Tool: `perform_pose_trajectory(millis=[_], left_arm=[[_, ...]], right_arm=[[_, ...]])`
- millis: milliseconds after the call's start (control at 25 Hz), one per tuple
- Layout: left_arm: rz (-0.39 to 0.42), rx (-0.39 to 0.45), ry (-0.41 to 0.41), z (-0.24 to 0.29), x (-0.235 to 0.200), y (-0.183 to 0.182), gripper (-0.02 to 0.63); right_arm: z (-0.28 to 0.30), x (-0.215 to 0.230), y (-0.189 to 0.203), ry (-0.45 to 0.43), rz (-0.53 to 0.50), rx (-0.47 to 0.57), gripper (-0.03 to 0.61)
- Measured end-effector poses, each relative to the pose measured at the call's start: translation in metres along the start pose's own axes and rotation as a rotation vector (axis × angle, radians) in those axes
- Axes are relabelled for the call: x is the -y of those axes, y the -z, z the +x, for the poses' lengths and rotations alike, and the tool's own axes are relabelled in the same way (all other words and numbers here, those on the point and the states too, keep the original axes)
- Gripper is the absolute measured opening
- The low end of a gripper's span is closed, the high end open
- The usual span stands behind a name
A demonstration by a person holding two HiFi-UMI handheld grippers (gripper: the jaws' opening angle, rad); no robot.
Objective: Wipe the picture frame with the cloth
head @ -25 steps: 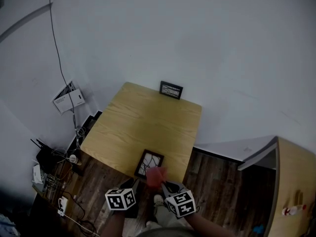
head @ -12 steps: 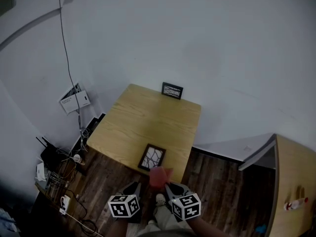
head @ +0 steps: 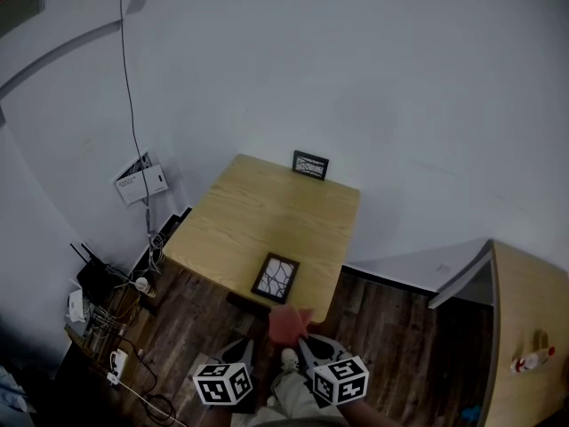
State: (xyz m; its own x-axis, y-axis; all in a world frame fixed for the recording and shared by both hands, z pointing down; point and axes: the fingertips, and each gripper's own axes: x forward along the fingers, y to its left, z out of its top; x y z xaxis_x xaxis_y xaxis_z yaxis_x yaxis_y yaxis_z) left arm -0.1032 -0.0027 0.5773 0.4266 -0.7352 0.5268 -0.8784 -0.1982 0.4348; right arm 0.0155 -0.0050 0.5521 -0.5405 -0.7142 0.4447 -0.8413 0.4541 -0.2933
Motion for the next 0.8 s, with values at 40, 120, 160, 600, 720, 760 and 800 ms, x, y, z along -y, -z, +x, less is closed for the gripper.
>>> perform_pose_trajectory(millis=[40, 120, 160, 600, 720, 760, 800], left_arm=[[0.002, 0.000, 0.002, -0.004, 0.001, 0.003, 0.021], [0.005, 0.000, 0.003, -0.010, 0.003, 0.007, 0.020], [0.006, 0.002, 0.001, -0.014, 0.003, 0.009, 0.020], [-0.008, 0.019, 0.014, -0.041, 0.010, 0.021, 0.018], [-0.008, 0.022, 0.016, -0.043, 0.012, 0.022, 0.018], [-0.006, 0.023, 0.015, -0.043, 0.012, 0.023, 0.018], [-0.004, 0.023, 0.014, -0.043, 0.012, 0.023, 0.018]], right_arm=[[-0.003, -0.003, 0.001, -0.005, 0.001, 0.003, 0.009], [-0.008, -0.007, 0.002, -0.013, 0.002, 0.009, 0.009], [-0.011, -0.009, 0.003, -0.016, 0.002, 0.011, 0.009], [-0.031, -0.021, 0.007, -0.022, -0.042, 0.020, 0.009], [-0.035, -0.022, 0.008, -0.028, -0.054, 0.018, 0.009], [-0.036, -0.023, 0.008, -0.029, -0.056, 0.019, 0.009], [-0.037, -0.023, 0.008, -0.029, -0.058, 0.020, 0.009]])
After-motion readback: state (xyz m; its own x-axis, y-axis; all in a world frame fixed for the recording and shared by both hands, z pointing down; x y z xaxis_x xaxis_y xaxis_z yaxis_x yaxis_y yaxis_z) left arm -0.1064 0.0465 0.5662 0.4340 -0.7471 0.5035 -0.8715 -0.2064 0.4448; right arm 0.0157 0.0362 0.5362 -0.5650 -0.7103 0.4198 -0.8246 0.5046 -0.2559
